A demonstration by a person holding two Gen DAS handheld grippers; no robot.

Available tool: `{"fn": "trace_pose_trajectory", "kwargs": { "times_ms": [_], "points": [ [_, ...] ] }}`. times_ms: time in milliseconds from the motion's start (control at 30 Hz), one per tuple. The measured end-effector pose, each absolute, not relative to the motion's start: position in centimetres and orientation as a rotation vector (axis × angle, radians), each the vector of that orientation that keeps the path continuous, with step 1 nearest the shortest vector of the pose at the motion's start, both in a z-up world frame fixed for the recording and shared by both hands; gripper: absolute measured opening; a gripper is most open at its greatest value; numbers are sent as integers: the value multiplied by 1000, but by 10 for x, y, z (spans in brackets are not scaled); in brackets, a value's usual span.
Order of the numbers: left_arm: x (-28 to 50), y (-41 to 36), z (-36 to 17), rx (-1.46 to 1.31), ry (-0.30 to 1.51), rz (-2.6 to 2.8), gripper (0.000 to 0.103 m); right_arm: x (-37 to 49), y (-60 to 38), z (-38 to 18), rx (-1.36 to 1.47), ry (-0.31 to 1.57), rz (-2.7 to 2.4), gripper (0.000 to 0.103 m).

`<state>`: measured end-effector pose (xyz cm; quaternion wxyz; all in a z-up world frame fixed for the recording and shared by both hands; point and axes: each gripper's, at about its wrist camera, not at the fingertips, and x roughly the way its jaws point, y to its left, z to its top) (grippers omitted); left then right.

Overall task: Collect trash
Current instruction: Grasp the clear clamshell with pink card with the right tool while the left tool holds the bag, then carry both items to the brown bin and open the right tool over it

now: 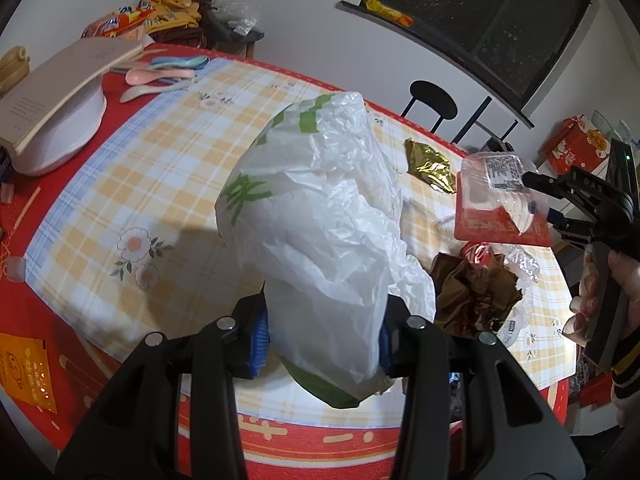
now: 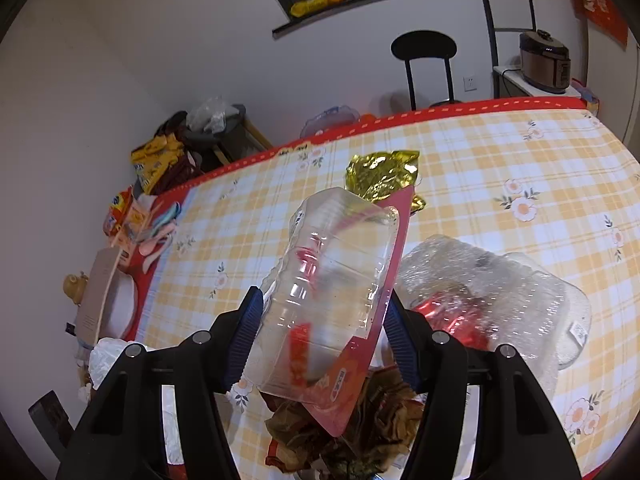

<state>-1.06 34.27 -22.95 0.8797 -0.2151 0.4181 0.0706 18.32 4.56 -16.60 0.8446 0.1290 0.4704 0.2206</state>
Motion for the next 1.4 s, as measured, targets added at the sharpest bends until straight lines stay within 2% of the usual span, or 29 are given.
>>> {"fn": "trace_pose_trajectory", "kwargs": {
  "times_ms": [300, 733, 1400],
  "points": [
    [-2, 319, -194, -395, 804, 75, 43, 161, 4, -139, 297, 915, 446, 60],
    [38, 221, -156, -287, 756, -146, 43, 126, -114, -122, 375, 826, 306, 60],
    [75, -8, -119, -162, 758, -290, 43, 112, -336, -130, 506, 778, 241, 60]
  ]
}}
